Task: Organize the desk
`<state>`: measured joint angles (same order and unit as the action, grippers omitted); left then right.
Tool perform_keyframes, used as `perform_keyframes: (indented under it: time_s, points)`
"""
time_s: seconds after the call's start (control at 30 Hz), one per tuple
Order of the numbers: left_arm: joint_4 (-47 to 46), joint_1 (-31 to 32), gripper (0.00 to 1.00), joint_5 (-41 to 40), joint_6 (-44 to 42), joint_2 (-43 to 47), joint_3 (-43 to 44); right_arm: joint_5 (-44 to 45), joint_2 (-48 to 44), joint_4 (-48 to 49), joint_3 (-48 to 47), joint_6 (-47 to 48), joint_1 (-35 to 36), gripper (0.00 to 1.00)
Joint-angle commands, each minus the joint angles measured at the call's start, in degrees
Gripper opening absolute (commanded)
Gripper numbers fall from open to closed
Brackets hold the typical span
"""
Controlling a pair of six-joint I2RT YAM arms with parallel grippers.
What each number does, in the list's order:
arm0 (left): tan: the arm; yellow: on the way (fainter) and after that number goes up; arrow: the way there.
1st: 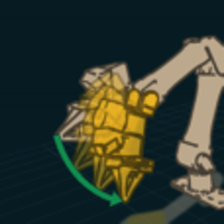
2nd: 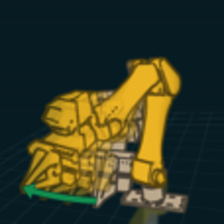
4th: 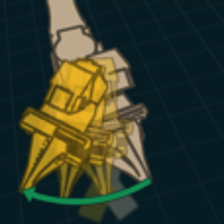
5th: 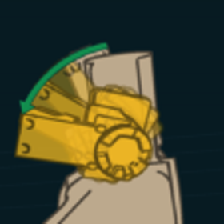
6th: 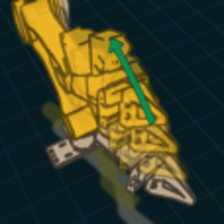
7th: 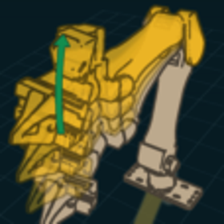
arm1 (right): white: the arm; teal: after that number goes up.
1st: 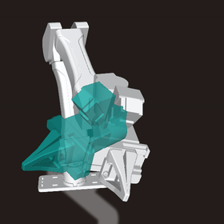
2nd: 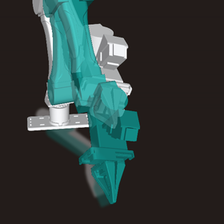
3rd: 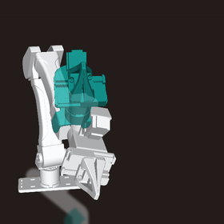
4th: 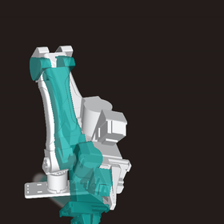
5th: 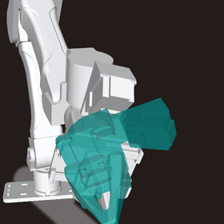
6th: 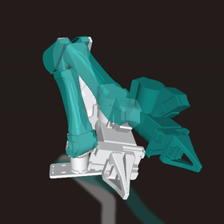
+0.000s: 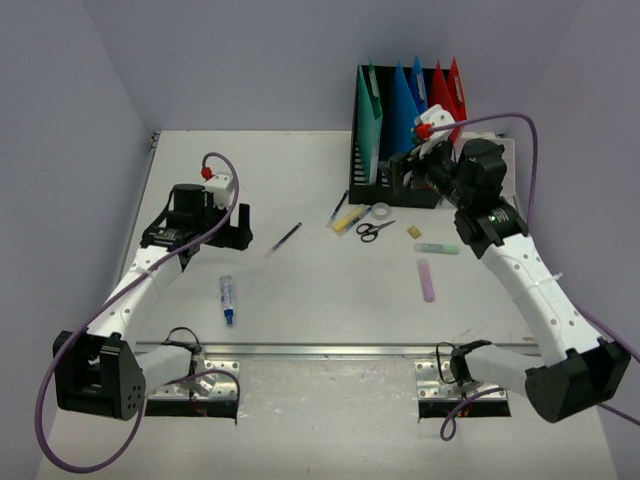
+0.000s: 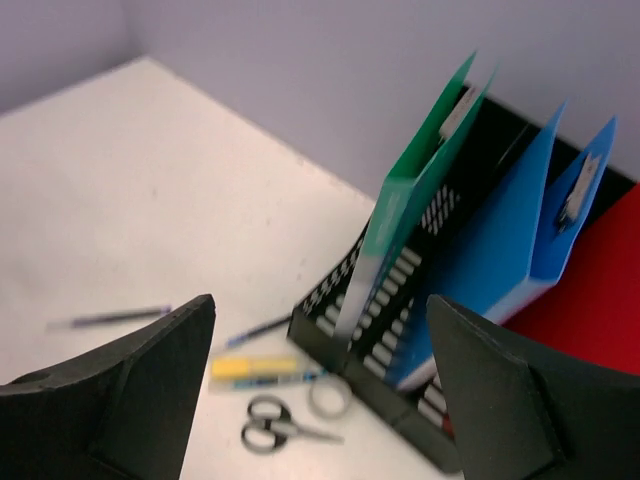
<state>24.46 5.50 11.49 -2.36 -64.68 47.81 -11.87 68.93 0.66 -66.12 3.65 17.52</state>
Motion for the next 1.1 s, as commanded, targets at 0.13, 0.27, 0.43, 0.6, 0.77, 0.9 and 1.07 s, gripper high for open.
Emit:
perform_keyframes:
  time_s: [0.13,0.27,0.43,0.6,0.77,0.9,1.07]
  points:
    - [9.51,-1.28,0.82,-7.75,-16.85,-6.49,1.45,-6.24,-9.93,-18.26,12.17,9.71,0.24,0.87]
    - [12.51,-1.28,0.78,-9.63,-22.05,-9.45,-0.75,-4.73,-12.61,-17.17,15.71,12.03,0.24,0.87]
    - [11.15,-1.28,0.8,-6.77,-27.43,-6.55,-4.42,-3.77,-13.39,-16.97,17.68,13.85,0.24,0.88]
    - [12.84,-1.28,0.77,-7.62,-27.81,-10.36,-5.1,-3.84,-12.7,-18.14,17.94,13.52,0.24,0.87]
    - [14.92,-1.28,0.76,-6.73,-27.6,-13.96,-4.54,-4.21,-12.66,-17.95,18.33,13.13,0.24,0.87]
    - [15.79,-1.28,0.72,-4.4,-27.04,-17.62,-3.89,-4.28,-12.59,-17.89,18.33,13.05,0.24,0.87]
    - [17.34,-1.33,0.62,0.89,-25.85,-22.96,-1.71,-4.51,-12.59,-18.27,17.75,13.46,0.24,0.86]
